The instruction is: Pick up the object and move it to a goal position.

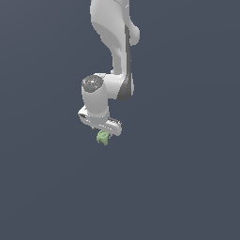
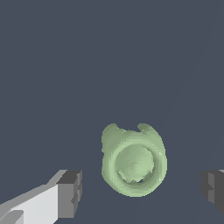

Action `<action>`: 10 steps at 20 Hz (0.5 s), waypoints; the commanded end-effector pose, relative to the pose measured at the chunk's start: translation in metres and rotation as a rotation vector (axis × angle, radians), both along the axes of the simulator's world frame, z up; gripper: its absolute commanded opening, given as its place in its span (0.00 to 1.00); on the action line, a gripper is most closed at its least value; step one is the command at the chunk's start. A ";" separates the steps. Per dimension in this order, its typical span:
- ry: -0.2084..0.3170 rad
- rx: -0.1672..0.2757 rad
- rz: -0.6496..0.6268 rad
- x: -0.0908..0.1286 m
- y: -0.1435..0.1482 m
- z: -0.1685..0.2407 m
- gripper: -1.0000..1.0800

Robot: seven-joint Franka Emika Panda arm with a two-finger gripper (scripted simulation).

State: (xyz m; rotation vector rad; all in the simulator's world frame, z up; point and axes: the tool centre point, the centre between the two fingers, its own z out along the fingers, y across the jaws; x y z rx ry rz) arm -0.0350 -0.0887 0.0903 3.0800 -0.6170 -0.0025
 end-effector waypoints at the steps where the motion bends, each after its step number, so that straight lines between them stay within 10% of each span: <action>1: 0.000 0.000 0.000 0.000 0.000 -0.001 0.96; 10: -0.001 0.000 -0.005 -0.001 0.000 -0.037 0.96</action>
